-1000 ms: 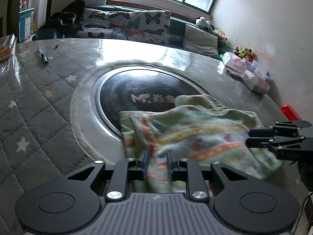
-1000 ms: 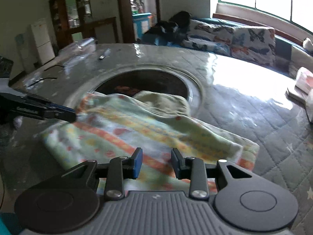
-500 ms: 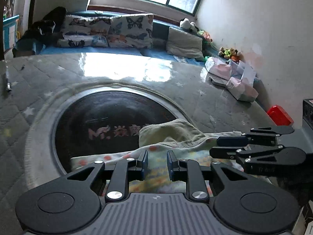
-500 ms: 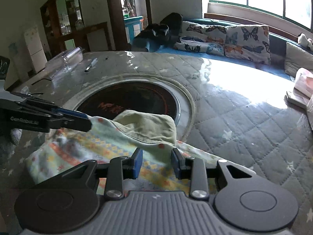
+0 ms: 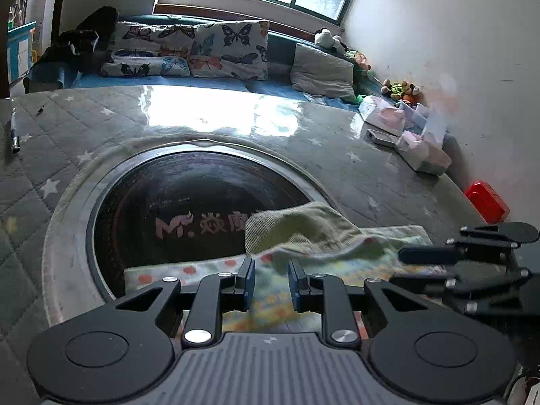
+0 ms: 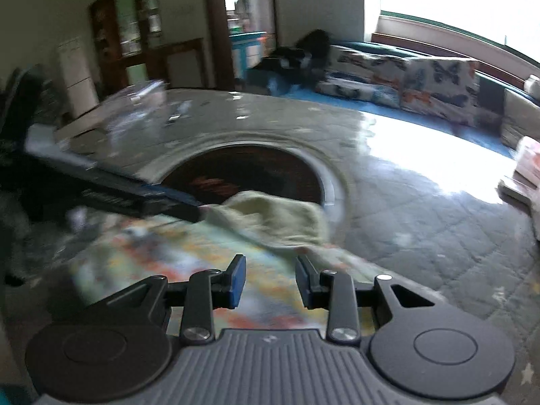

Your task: Fold clothes

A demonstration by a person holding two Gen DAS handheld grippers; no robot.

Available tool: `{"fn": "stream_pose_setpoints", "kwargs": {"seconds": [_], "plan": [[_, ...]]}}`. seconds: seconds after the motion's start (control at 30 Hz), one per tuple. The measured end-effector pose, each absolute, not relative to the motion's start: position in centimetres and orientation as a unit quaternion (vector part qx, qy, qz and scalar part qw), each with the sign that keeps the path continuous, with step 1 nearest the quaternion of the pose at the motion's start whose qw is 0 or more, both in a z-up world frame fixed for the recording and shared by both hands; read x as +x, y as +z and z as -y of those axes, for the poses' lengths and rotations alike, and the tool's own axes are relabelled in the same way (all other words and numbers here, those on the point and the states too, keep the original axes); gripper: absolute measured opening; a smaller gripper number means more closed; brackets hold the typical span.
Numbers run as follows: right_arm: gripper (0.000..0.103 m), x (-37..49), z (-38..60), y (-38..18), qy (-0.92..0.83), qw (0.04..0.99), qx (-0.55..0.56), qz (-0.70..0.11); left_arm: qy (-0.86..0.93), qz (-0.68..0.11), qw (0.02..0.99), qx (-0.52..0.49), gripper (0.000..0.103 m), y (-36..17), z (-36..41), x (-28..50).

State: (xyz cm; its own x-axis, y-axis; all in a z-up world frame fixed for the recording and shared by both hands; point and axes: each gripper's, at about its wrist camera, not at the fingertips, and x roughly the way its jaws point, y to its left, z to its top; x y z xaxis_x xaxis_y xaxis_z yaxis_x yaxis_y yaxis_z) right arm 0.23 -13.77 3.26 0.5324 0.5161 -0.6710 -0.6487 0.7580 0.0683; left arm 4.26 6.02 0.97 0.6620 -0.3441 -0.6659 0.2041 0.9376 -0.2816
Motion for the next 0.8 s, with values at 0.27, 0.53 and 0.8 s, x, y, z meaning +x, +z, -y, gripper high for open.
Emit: {"fn": "stream_pose_setpoints", "kwargs": {"seconds": [0.27, 0.53, 0.8], "plan": [[0.032, -4.9, 10.9, 3.1, 0.389, 0.847, -0.141, -0.333, -0.177, -0.372, 0.908, -0.078, 0.024, 1.7, -5.8, -1.5], [0.032, -6.9, 9.5, 1.5, 0.394, 0.841, -0.167, -0.332, -0.168, -0.383, 0.905, -0.075, 0.027, 0.0, -6.3, -4.6], [0.033, -7.7, 8.9, 2.3, 0.397, 0.844, -0.173, -0.317, -0.147, -0.367, 0.914, -0.088, 0.041, 0.7, -7.6, -5.6]]}}
